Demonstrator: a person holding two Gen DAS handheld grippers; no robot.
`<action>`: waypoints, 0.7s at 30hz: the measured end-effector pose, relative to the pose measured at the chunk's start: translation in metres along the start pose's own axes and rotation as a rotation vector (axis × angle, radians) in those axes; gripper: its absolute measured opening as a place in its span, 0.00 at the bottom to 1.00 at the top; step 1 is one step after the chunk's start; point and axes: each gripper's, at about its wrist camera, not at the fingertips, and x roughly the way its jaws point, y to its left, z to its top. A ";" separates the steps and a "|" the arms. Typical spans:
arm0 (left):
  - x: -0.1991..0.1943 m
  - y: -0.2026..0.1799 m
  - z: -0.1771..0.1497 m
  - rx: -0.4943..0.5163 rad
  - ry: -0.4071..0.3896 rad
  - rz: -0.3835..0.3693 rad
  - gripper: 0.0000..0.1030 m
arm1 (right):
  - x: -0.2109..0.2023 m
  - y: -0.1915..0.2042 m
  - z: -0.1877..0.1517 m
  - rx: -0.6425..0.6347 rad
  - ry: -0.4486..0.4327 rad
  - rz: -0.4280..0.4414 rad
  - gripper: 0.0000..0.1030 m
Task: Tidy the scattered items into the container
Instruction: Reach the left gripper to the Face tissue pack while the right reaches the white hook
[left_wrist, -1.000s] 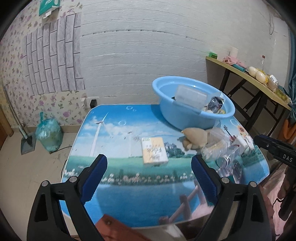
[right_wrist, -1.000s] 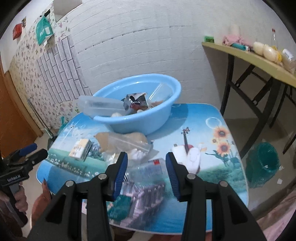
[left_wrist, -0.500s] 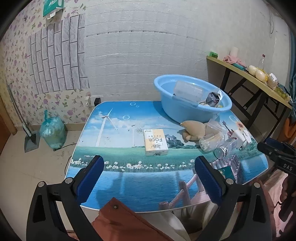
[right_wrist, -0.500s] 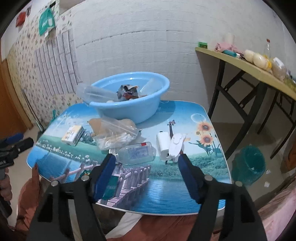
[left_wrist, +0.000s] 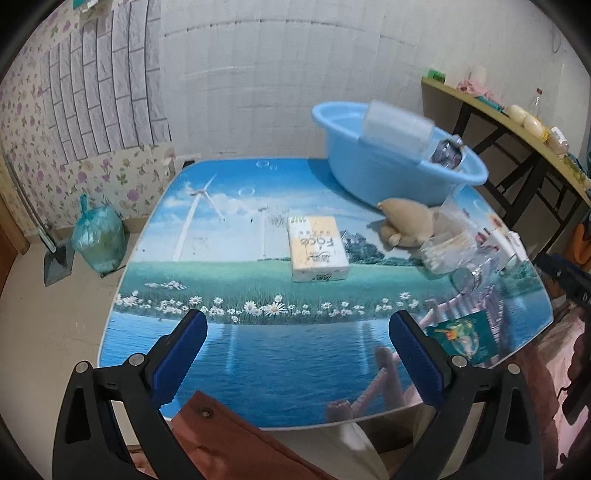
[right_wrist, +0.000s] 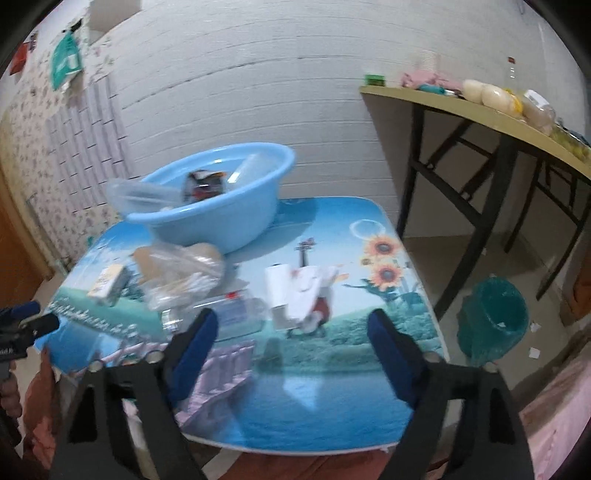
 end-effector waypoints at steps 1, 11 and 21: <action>0.004 0.001 0.000 -0.005 0.004 -0.001 0.96 | 0.003 -0.003 0.000 0.008 0.004 -0.011 0.66; 0.033 -0.012 0.019 0.024 0.018 0.020 0.96 | 0.029 -0.003 0.000 -0.002 0.060 0.019 0.45; 0.066 -0.021 0.031 0.033 0.055 0.024 0.96 | 0.044 -0.003 0.008 -0.014 0.059 0.026 0.36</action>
